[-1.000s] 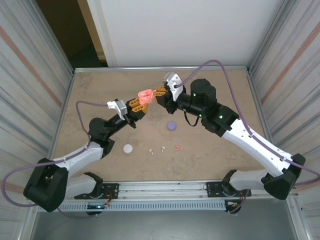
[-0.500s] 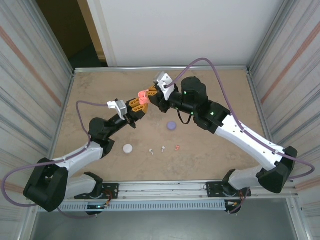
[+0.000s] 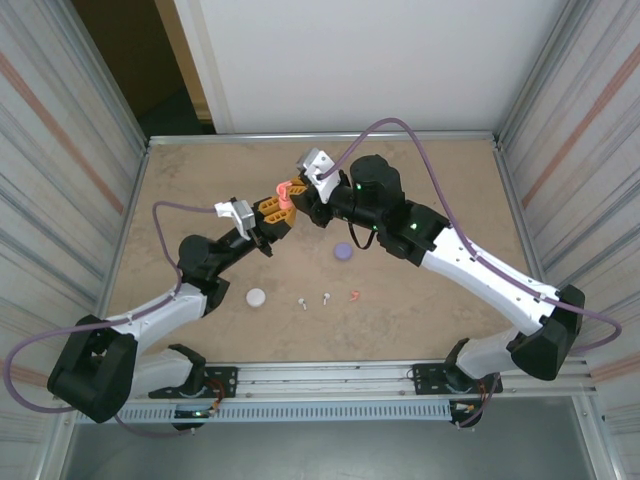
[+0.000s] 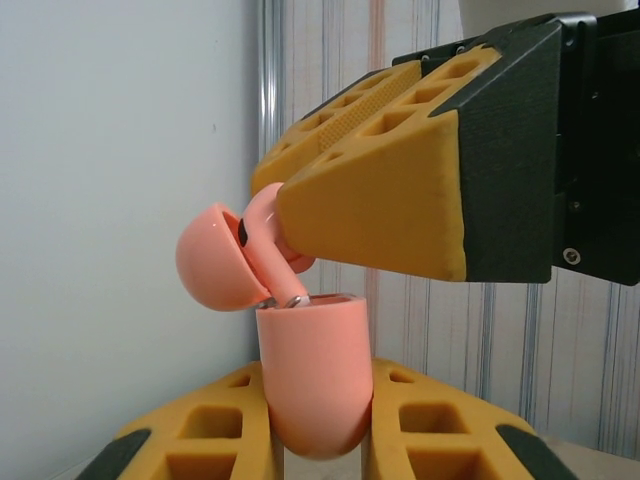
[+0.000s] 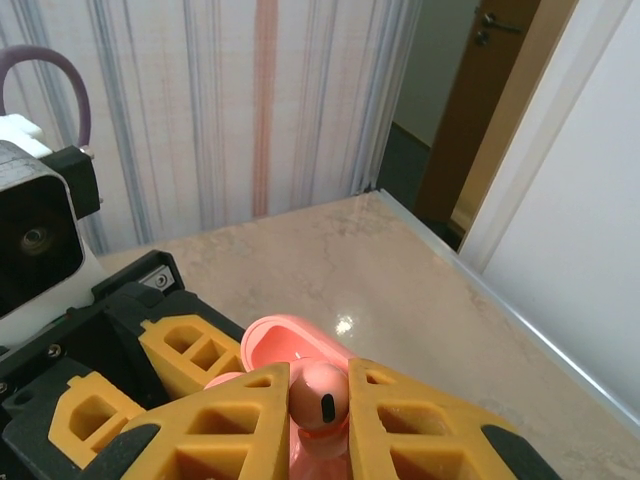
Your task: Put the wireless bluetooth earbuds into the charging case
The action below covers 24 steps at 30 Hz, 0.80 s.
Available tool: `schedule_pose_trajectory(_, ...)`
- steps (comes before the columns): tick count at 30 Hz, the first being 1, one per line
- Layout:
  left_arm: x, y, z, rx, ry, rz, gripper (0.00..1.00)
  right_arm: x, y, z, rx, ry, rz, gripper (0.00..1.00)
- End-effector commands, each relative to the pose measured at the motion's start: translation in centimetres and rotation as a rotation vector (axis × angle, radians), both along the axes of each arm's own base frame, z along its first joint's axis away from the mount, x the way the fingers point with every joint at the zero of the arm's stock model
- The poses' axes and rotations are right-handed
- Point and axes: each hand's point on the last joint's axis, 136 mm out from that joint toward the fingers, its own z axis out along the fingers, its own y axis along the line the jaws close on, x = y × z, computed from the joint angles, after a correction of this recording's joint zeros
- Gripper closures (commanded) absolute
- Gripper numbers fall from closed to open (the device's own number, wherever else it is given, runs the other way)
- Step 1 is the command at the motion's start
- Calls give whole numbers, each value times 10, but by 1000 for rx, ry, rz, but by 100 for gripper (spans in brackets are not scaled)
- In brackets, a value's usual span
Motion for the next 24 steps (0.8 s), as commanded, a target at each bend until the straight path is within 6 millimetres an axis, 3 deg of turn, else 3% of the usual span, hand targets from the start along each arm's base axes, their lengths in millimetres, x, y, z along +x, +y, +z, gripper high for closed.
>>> schedule_pose_trajectory(1,-7,0,24,-43,-69,-12,100,-2,3,16,14,-39,4,83)
schedule_pose_trajectory(15,-9,1,24,-45,-72,-10,100,-9,6,-1,-32,-12,24,82)
schedule_pose_trajectory(24,-9,1,25,-45,-72,-13,100,-14,5,4,-20,3,41,71)
